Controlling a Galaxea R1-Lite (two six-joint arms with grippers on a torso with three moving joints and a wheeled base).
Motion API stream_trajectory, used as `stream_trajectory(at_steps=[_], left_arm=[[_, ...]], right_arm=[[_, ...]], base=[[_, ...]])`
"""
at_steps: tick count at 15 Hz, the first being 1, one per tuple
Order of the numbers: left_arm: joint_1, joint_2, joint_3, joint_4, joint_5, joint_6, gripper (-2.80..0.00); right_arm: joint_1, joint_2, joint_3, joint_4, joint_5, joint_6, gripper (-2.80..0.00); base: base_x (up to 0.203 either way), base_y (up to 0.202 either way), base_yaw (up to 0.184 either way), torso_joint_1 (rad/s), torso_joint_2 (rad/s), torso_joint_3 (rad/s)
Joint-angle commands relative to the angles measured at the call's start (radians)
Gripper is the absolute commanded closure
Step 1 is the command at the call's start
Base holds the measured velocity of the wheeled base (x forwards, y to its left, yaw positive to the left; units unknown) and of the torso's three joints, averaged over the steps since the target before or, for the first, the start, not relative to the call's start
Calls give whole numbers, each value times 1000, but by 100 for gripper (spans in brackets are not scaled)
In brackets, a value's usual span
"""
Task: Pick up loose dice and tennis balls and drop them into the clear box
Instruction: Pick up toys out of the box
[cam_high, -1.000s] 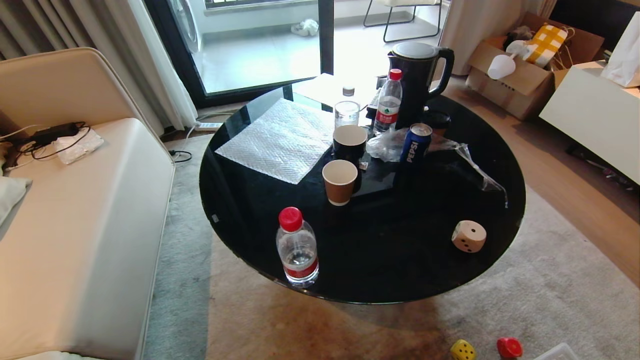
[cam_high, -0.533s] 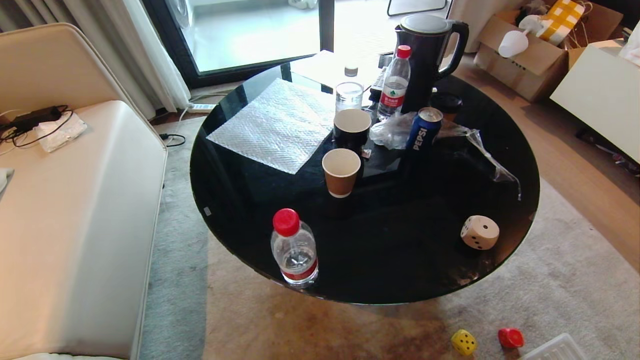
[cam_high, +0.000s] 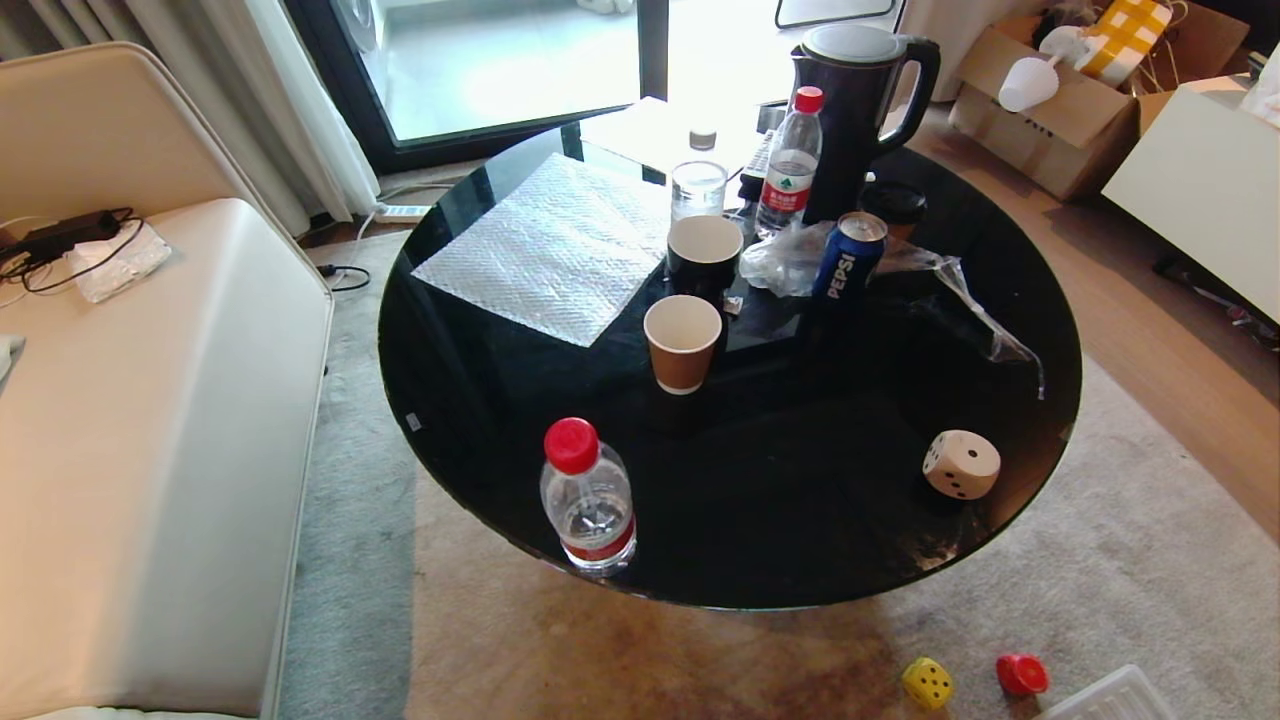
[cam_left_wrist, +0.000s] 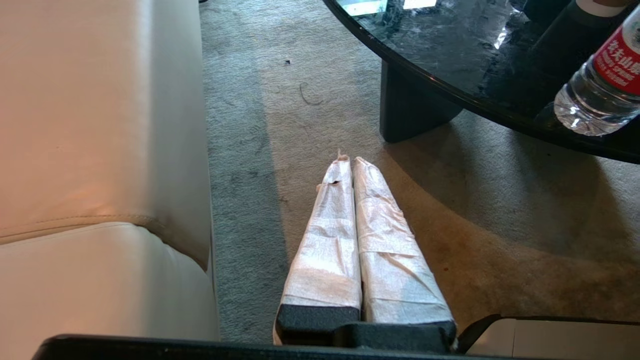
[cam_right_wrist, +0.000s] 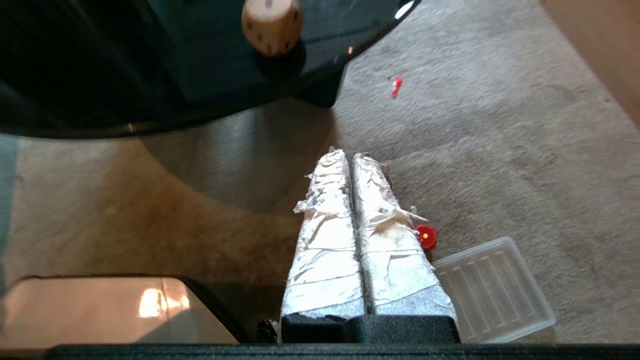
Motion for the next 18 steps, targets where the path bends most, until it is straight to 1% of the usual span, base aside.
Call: stream_trajectory(at_steps=[1, 4, 5, 7, 9, 11, 13, 14, 15, 18], left_arm=[[0, 0, 0, 0, 1, 0, 0], [0, 0, 0, 0, 1, 0, 0], [0, 0, 0, 0, 1, 0, 0], [0, 0, 0, 0, 1, 0, 0], [0, 0, 0, 0, 1, 0, 0], [0, 0, 2, 0, 1, 0, 0], [0, 0, 0, 0, 1, 0, 0], [0, 0, 1, 0, 1, 0, 0], [0, 0, 0, 0, 1, 0, 0], [0, 0, 0, 0, 1, 0, 0]], right_arm=[[0, 64, -165, 157, 8, 22, 0], [0, 324, -262, 224, 33, 66, 0], [0, 400, -275, 211, 38, 76, 0], [2, 538, -264, 135, 46, 84, 0], [7, 672, -229, 10, 50, 88, 0], [31, 808, -191, -155, 51, 91, 0], [106, 912, -182, -290, 57, 94, 0], [128, 955, -181, -374, 77, 95, 0], [136, 986, -183, -430, 104, 95, 0], [140, 1125, -208, -631, 167, 91, 0]], base=[[0, 0, 0, 0, 0, 0], [0, 0, 0, 0, 0, 0], [0, 0, 0, 0, 0, 0], [0, 0, 0, 0, 0, 0], [0, 0, 0, 0, 0, 0], [0, 0, 0, 0, 0, 0], [0, 0, 0, 0, 0, 0], [0, 0, 0, 0, 0, 0], [0, 0, 0, 0, 0, 0], [0, 0, 0, 0, 0, 0]])
